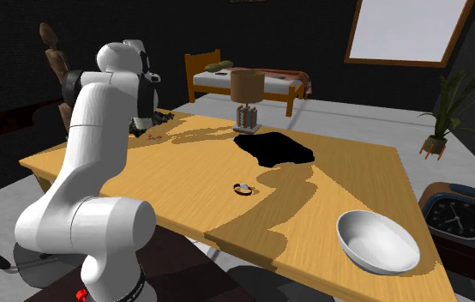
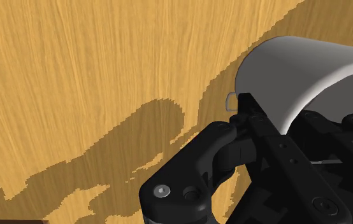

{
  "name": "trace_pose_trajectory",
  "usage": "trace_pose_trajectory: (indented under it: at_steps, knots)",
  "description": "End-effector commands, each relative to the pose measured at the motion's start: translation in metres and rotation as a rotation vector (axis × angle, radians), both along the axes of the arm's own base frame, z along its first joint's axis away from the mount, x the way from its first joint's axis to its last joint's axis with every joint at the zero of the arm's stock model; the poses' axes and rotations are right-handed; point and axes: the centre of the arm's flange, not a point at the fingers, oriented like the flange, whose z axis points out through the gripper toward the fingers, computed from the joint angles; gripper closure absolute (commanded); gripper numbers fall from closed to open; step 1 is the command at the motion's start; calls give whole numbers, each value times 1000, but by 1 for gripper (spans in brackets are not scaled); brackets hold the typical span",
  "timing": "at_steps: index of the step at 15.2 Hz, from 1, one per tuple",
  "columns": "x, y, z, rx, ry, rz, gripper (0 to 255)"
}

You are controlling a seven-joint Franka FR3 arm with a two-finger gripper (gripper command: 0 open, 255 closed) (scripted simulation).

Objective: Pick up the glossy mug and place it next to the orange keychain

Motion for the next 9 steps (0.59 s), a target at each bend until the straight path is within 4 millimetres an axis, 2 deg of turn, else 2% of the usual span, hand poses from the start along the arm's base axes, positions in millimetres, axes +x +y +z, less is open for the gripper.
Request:
trace_pose_trajectory:
  at_steps: [1, 9]
  knots:
    - [0, 0, -11, 1, 0, 0, 255]
    - [0, 0, -54, 1, 0, 0, 255]
